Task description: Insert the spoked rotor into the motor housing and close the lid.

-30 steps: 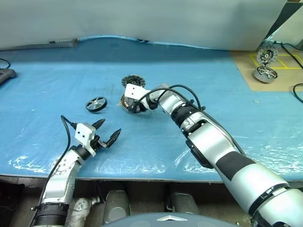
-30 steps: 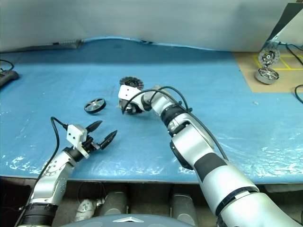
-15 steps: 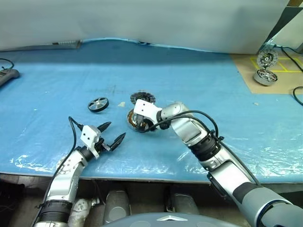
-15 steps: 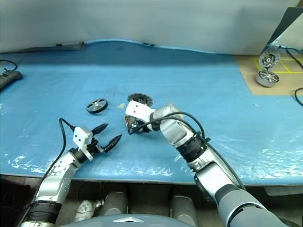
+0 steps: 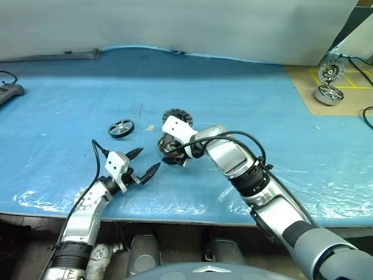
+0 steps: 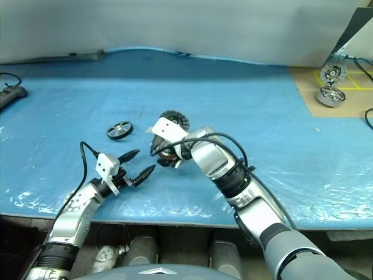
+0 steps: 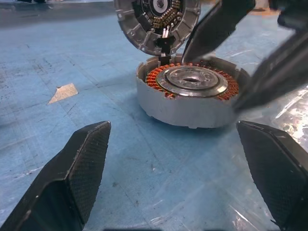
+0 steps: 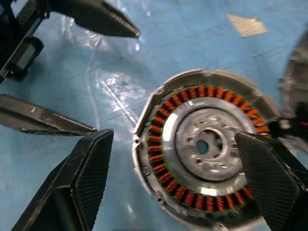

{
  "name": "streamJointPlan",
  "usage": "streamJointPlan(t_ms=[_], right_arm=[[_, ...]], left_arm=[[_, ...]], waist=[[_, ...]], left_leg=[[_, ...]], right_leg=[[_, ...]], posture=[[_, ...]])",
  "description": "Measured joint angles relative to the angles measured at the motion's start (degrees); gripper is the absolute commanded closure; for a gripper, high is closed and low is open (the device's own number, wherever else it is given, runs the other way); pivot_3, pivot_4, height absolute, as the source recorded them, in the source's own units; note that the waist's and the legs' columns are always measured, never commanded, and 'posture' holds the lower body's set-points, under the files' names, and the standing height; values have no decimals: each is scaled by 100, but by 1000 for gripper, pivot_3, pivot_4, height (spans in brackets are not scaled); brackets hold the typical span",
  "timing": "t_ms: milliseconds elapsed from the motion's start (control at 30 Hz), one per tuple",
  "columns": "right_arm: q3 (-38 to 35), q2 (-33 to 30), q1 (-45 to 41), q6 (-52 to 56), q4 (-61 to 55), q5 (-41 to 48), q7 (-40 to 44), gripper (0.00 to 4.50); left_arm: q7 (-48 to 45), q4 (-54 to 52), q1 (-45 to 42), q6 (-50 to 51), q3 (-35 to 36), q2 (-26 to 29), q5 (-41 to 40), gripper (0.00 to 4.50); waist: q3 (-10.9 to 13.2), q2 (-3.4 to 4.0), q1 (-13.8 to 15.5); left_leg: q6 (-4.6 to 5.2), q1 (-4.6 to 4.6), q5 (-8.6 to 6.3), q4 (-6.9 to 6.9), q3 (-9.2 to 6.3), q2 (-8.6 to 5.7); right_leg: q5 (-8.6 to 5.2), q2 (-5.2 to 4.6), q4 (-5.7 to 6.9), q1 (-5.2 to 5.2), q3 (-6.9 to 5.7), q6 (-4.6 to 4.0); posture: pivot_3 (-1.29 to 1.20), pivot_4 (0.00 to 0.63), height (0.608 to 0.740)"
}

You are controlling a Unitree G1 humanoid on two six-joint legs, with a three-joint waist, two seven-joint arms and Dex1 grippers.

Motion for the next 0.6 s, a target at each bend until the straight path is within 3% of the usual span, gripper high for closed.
streamJointPlan(t_ms=[233, 367, 433, 533, 600], right_arm=[[-619, -205, -477, 1497, -1310, 1034, 30, 363], [-1116, -547, -321, 2071, -2158, 1589, 18, 363], [-1426, -716, 57, 2100, -2504, 1804, -14, 363], [-1806, -1134, 1310, 1202, -2834, 1799, -398, 363], [-2187, -1054, 2031, 541, -2804, 1668, -876, 363]], left_arm=[[-49, 5, -69, 19, -10, 0, -2, 0], [-38, -66, -72, 128, -81, 5, -2, 0], [-5, -183, -71, 244, -95, 26, -3, 0], [69, -413, -132, 477, -98, 122, -16, 0], [109, -455, -199, 622, -80, 186, -24, 0]], waist=[[0, 0, 0], [0, -1, 37], [-1, -2, 50], [-1, -2, 93], [0, 1, 84]], left_leg=[[-3, 0, 0, -19, -1, -2], [-3, -4, 0, -22, -3, -6], [-3, -3, 0, -22, -3, -7], [-4, -1, 0, -24, -2, -8], [-6, -2, 2, -25, -1, -10]], right_leg=[[13, 2, -2, -8, -1, 22], [17, 0, -14, -4, -2, 30], [20, 0, -19, -1, -1, 33], [21, -1, -22, 1, -1, 36], [20, 0, -19, -5, 2, 35]], posture=[[0, 150, 740], [0, 150, 740], [0, 150, 740], [0, 150, 740], [0, 150, 740]])
